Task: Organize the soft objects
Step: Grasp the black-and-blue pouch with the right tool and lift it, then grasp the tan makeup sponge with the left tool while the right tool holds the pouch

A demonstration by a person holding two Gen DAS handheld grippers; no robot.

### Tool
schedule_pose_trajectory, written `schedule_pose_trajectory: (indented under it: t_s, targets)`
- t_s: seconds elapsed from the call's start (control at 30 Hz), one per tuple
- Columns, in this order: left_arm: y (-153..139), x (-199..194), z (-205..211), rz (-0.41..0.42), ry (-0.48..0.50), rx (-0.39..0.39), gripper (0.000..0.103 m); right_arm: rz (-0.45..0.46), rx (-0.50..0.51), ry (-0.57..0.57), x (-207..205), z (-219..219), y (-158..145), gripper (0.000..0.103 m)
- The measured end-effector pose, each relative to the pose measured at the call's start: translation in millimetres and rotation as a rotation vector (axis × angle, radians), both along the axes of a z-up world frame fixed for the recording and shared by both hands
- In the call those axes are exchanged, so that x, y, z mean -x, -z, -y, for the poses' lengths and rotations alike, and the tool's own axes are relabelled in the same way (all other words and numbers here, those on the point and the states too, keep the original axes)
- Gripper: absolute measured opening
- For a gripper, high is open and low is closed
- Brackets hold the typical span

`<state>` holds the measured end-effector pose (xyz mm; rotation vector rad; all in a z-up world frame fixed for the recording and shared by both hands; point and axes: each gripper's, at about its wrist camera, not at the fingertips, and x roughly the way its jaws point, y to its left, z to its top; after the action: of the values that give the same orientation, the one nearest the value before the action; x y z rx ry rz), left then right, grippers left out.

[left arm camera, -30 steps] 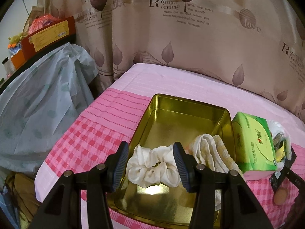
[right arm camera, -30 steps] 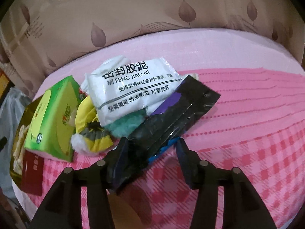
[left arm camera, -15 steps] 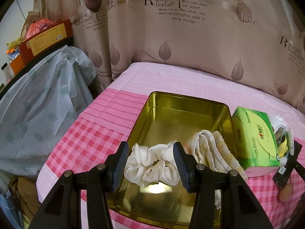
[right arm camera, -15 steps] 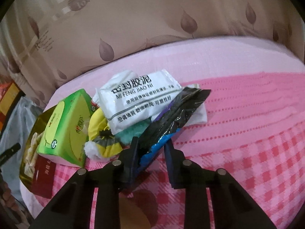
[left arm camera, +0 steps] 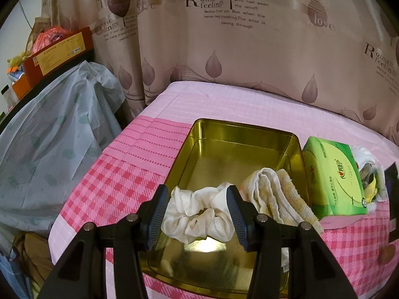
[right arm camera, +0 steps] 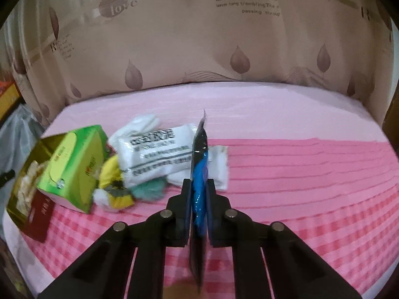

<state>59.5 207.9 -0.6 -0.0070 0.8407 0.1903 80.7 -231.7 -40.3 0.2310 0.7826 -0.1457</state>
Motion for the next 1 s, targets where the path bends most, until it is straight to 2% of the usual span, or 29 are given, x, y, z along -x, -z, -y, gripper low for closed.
schedule_pose_trajectory:
  t_s: [0.2,0.33,0.57,0.73,0.87,1.0]
  targets:
    - [-0.2,0.4,2.8,0.001,0.011,-0.011,0.049,-0.065,0.037,-0.031,-3.9,8.8,13.7,0.009]
    - [0.6,0.4,5.8,-0.001,0.023,-0.022,0.049,-0.085,0.036,-0.047,-10.6,10.1,21.4,0.015]
    - [2.5,3.4,24.7,0.002,0.091,-0.044,0.049,-0.080,0.032,-0.050,-14.8,9.8,30.1,0.014]
    - [7.6,8.2,54.3,-0.010,0.172,-0.080,0.049,-0.057,0.031,-0.062,-10.1,11.7,24.7,0.011]
    - [8.2,16.8,84.3,-0.011,0.259,-0.104,0.049,-0.017,0.030,-0.059,2.5,21.6,7.3,0.011]
    - [4.4,27.3,117.2,-0.010,0.358,-0.072,0.049,0.030,0.037,-0.044,16.6,39.2,-14.0,0.011]
